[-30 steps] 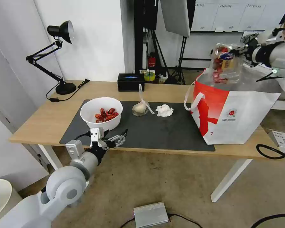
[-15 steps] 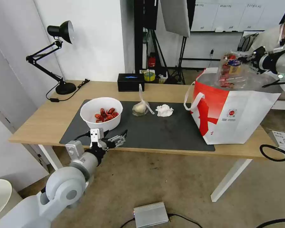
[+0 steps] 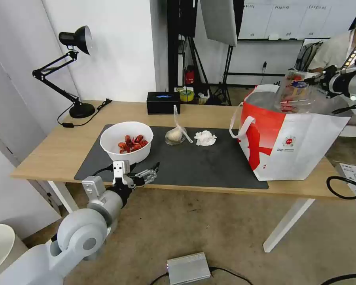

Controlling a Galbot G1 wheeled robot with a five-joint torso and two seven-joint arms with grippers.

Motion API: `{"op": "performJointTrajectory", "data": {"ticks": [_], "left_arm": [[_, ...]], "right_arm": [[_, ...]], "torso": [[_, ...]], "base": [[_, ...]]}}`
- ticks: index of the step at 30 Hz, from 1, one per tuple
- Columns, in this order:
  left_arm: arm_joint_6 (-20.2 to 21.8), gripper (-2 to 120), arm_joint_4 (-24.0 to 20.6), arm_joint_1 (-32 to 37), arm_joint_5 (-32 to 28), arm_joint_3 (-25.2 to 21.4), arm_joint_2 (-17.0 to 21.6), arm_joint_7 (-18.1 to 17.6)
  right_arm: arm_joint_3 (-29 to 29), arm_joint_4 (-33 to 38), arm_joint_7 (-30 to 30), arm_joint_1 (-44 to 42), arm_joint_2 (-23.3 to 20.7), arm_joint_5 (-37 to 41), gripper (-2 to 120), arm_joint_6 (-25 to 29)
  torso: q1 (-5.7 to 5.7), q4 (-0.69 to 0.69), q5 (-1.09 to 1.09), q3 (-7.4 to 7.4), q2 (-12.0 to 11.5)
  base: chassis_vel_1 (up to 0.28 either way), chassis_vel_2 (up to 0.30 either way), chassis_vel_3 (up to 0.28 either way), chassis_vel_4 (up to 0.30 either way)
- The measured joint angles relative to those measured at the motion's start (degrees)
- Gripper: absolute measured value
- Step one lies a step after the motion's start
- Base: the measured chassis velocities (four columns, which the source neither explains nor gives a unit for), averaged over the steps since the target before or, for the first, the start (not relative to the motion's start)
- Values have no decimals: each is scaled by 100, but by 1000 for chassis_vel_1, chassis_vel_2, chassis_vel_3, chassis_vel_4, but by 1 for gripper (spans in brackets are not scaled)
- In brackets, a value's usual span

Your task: Pick up the trash from the table and place it into the takeout bag.

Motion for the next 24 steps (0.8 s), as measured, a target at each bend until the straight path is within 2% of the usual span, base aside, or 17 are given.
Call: {"op": "performJointTrajectory", "data": {"ticks": [24], "left_arm": [[-2,100,-167,284,25,-189,11,-2]], "right_arm": [[-22,-236,-21,246,87,49,1,17]], "torso": [[0,0,1,0,0]], "base": [[0,0,0,0]]}}
